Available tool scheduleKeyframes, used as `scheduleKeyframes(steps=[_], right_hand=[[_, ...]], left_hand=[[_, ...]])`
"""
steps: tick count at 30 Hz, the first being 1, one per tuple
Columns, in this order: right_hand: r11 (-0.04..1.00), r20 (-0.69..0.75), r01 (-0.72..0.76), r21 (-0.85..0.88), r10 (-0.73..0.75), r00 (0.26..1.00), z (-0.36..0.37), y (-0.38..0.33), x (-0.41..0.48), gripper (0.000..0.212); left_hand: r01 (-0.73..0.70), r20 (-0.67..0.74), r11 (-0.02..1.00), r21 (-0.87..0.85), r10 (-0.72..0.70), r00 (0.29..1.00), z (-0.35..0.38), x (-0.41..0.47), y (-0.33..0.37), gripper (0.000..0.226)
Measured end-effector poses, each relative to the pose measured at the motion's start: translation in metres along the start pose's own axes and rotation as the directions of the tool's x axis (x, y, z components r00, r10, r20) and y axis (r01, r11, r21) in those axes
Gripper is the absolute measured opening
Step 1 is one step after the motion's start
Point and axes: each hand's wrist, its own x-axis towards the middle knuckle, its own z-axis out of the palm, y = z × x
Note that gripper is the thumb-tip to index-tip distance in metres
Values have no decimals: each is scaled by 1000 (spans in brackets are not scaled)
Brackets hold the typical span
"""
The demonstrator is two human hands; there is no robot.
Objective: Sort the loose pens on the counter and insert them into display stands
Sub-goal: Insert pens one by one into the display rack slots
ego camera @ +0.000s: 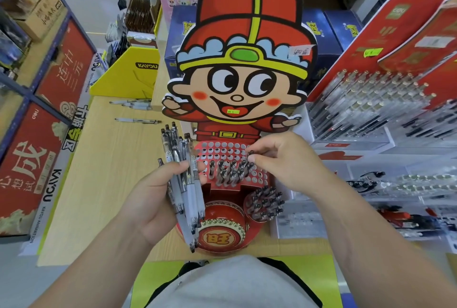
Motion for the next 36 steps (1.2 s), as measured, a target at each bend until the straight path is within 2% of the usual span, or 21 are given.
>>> scheduleKeyframes(steps=[7, 9, 12, 14, 16, 18, 20, 24, 29, 33, 36], right_hand=[[999, 24, -36, 20, 35, 999, -4, -1, 1, 22], [998, -44, -24, 54, 26, 999, -6, -6, -2, 25], [997, -252, 48, 64, -30, 967, -6, -26, -7, 21], [990, -289, 83, 118, -45, 956, -2, -45, -11, 14], [969, -190, 60, 239, -14, 982, 5, -64, -16, 8], [932, -65, -21, 361, 47, 997, 15, -77, -20, 16], [910, -14, -89, 405, 103, 995, 23, -82, -20, 23], [888, -12, -157, 432, 180, 984, 29, -86, -19, 25], [835, 11, -231, 500, 261, 965, 28, -90, -20, 7], [805, 25, -254, 536, 286, 958, 28, -94, -19, 10], [805, 23, -249, 539, 281, 959, 30, -94, -19, 21]], left_hand=[[4, 38, 999, 34, -6, 999, 2, -5, 2, 21], [7, 51, 999, 51, -9, 999, 1, -7, 2, 22], [-30, 56, 995, 100, 25, 998, 1, -10, 3, 19], [-69, 84, 989, 132, 58, 995, 2, -12, 4, 17], [-99, 124, 983, 154, 80, 989, 2, -12, 4, 16], [-126, 164, 977, 171, 98, 982, 1, -10, 4, 19], [-153, 200, 972, 176, 117, 973, 1, -9, 3, 28], [-212, 246, 956, 202, 160, 956, 1, -6, 1, 48], [-166, 249, 968, 190, 116, 961, -3, -4, 1, 53], [-150, 242, 973, 174, 105, 965, -5, -3, 1, 53], [-161, 253, 971, 177, 113, 961, -5, -2, 2, 51]])
